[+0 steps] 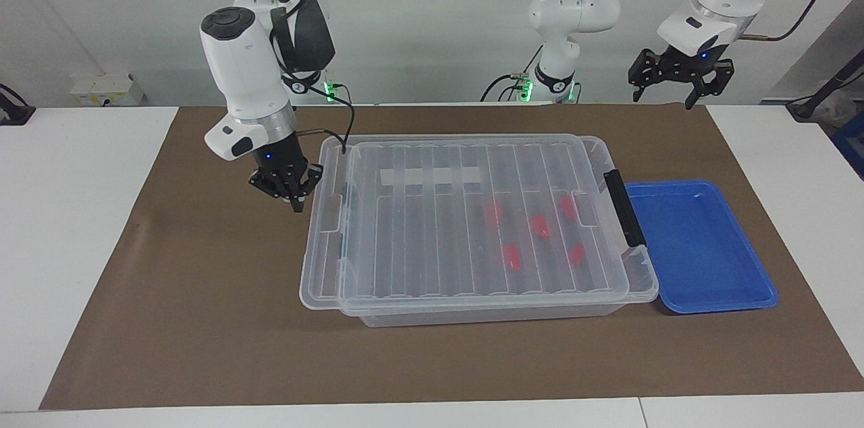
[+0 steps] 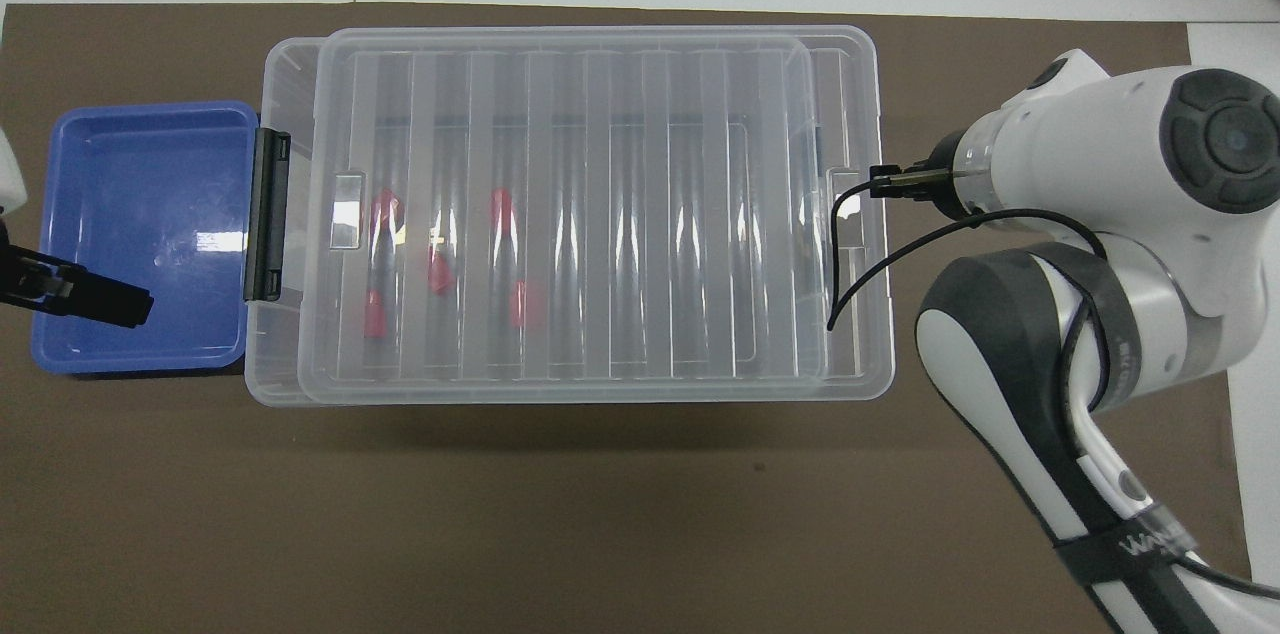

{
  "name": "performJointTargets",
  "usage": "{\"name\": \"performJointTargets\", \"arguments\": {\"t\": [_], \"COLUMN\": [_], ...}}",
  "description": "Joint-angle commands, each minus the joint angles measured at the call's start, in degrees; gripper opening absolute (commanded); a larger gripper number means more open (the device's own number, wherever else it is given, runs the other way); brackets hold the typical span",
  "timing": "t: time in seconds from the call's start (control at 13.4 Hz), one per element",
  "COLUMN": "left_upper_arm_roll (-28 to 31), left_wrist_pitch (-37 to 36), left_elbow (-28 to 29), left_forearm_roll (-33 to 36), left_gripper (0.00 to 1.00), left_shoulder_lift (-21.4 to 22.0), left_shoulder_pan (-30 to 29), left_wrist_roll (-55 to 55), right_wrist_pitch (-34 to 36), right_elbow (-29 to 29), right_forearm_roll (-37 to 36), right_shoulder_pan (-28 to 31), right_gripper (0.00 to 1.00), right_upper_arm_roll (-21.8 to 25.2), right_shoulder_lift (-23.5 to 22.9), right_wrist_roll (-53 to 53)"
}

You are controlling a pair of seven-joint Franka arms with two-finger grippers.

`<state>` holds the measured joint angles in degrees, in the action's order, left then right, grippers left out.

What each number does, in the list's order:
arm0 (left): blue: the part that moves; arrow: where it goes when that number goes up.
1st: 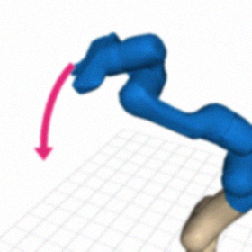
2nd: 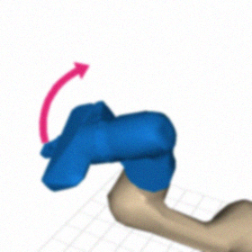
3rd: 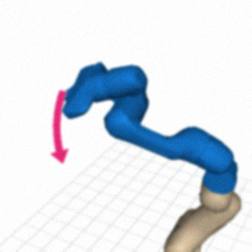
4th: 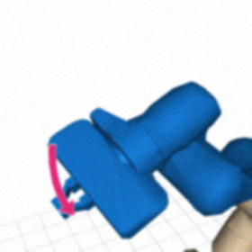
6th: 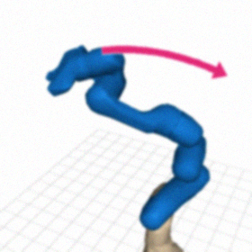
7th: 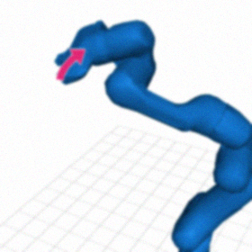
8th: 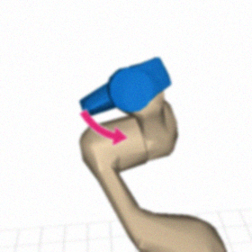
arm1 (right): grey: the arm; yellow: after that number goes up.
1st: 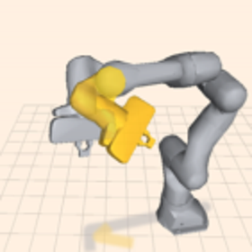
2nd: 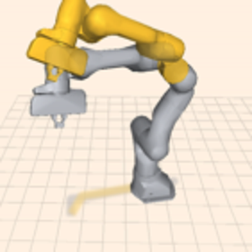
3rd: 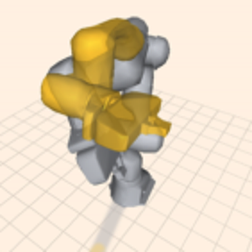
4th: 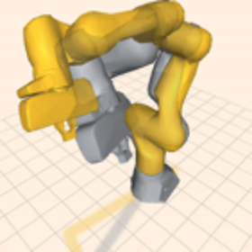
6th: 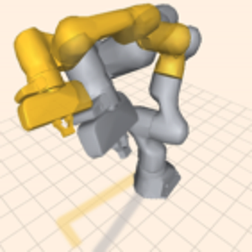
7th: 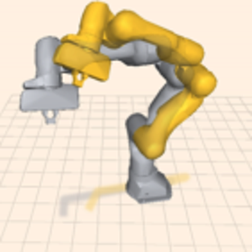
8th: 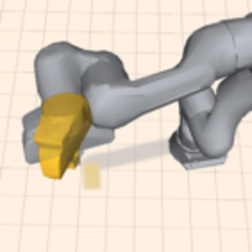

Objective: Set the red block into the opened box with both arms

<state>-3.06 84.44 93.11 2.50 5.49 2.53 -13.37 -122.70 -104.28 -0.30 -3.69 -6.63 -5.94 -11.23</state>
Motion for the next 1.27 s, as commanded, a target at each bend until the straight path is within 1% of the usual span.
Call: {"name": "performJointTargets", "arguments": {"t": [0.0, 0.3, 0.82, 1.2], "left_upper_arm_roll": [-0.6, -0.6, -0.6, -0.6], "left_wrist_pitch": [0.7, 0.7, 0.7, 0.7], "left_elbow": [1.5, 1.5, 1.5, 1.5], "left_forearm_roll": [0.8, 0.8, 0.8, 0.8], "left_gripper": [1.0, 1.0, 1.0, 1.0], "left_shoulder_lift": [1.3, 1.3, 1.2, 1.3], "left_shoulder_pan": [-0.9, -0.9, -0.9, -0.9], "left_wrist_roll": [-0.3, -0.4, -0.3, -0.4], "right_wrist_pitch": [-2.2, -3.1, -3.7, -4.9], "right_elbow": [-1.9, -3.0, -3.1, -3.1], "right_forearm_roll": [-0.6, -0.6, -0.5, -0.5], "right_shoulder_pan": [0.7, -0.1, -4.4, -5.3], "right_gripper": [0.0, 0.0, 0.0, 0.0], "right_upper_arm_roll": [-0.6, -0.7, -0.7, -0.7], "right_shoulder_lift": [-0.7, -1.4, -2.2, -2.3], "right_wrist_roll": [0.7, 0.8, 0.2, 0.6]}}
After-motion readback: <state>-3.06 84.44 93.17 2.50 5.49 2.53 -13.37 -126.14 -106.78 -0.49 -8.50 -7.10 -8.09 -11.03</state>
